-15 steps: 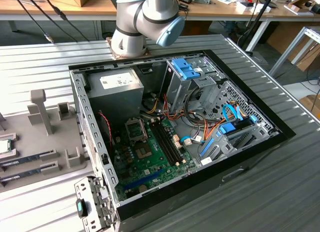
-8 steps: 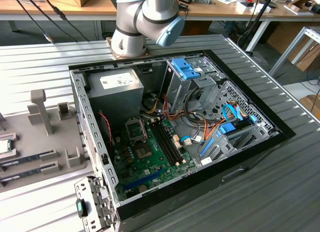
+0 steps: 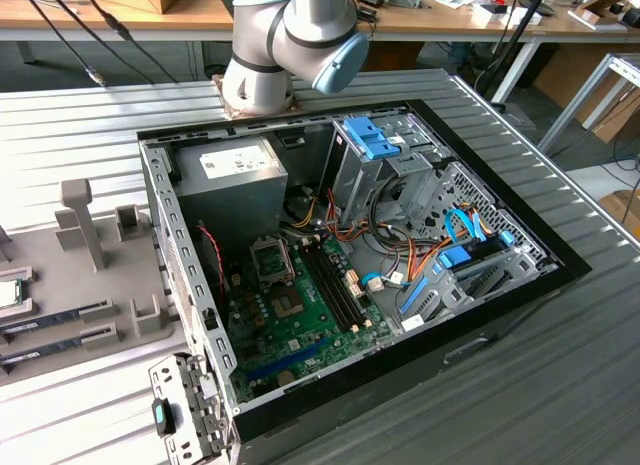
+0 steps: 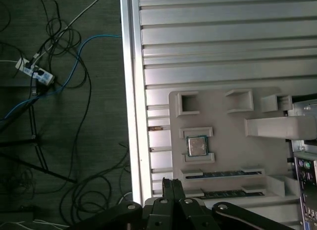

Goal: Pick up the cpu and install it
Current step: 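Reach for the cpu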

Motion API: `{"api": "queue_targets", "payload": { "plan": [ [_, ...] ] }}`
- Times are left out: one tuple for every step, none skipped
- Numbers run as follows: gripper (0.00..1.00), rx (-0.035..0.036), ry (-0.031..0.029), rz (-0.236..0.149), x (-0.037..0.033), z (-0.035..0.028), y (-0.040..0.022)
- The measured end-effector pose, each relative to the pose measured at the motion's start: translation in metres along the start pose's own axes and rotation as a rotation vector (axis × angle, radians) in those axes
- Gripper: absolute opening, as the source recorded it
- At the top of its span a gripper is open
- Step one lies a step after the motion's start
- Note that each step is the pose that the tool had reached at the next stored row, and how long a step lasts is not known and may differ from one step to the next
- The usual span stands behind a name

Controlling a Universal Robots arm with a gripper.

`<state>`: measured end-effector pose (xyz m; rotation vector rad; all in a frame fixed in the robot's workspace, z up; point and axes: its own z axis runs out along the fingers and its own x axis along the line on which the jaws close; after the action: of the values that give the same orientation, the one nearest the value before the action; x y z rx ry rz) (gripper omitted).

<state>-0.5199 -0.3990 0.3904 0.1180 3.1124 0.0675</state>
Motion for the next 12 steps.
{"api": "queue_targets", "payload": {
  "plan": [
    [0.11, 0.0, 0.0001, 0.0, 0.0004, 0.0, 0.0],
    [0.11, 0.0, 0.0001, 0.0, 0.0008, -0.0001, 0.0],
    [0.11, 0.0, 0.0001, 0.0, 0.0011, -0.0001, -0.0001],
    [0.11, 0.0, 0.0001, 0.0, 0.0017, -0.0001, -0.0001],
    [0.11, 0.0, 0.0, 0.0, 0.0024, 0.0, -0.0001],
    [0.11, 0.0, 0.0001, 0.0, 0.0029, 0.0, -0.0002],
    [0.11, 0.0, 0.0, 0.0, 0.0032, 0.0, -0.0002],
    [0.11, 0.0, 0.0001, 0.0, 0.004, 0.0, -0.0003],
    [0.11, 0.0, 0.0001, 0.0, 0.0047, 0.0, -0.0004],
    [0.11, 0.0, 0.0001, 0.0, 0.0056, 0.0, -0.0004],
    [0.11, 0.0, 0.0001, 0.0, 0.0061, 0.0, -0.0005],
    [0.11, 0.0, 0.0, 0.0, 0.0065, 0.0, -0.0005]
  ]
}}
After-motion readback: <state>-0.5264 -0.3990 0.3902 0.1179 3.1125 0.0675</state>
